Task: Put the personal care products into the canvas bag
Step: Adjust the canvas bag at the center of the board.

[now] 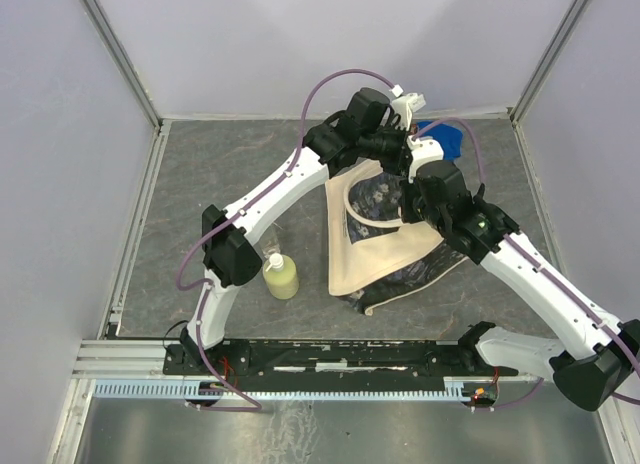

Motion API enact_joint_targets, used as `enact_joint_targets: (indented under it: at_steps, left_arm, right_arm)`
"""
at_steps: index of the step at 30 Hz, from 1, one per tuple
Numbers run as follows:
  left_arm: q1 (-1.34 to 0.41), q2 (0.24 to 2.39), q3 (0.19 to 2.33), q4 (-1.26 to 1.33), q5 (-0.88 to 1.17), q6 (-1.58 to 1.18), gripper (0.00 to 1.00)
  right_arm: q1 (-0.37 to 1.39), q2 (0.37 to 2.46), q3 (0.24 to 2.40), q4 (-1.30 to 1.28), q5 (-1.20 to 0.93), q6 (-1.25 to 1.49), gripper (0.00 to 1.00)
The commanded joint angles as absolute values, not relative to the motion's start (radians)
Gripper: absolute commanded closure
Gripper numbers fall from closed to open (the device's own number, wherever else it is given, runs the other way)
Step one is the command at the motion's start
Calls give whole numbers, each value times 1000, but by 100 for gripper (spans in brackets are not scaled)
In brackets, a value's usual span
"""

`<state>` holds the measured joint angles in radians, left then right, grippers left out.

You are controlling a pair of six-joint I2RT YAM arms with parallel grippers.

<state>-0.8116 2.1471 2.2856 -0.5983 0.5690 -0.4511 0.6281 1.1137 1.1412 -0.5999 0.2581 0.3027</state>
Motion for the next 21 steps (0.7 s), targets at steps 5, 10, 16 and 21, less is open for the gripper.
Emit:
enact_joint_targets:
  at_steps: [5, 10, 16, 21]
  left_arm:
    - [-814, 2145, 2326, -609, 551, -432, 97]
    - [-803, 2139, 2326, -615, 536, -437, 97]
    - [-788, 2135, 2330, -616, 522, -449, 97]
    - [-784, 2137, 2332, -615, 517, -453, 97]
  right_arm:
    - [629, 1120, 1162, -515, 324, 285, 100]
    - [591, 1096, 1142, -534, 349, 301, 100]
    - [519, 1054, 1110, -529, 311, 325, 80]
    - [511, 1035, 1107, -515, 269, 321, 61]
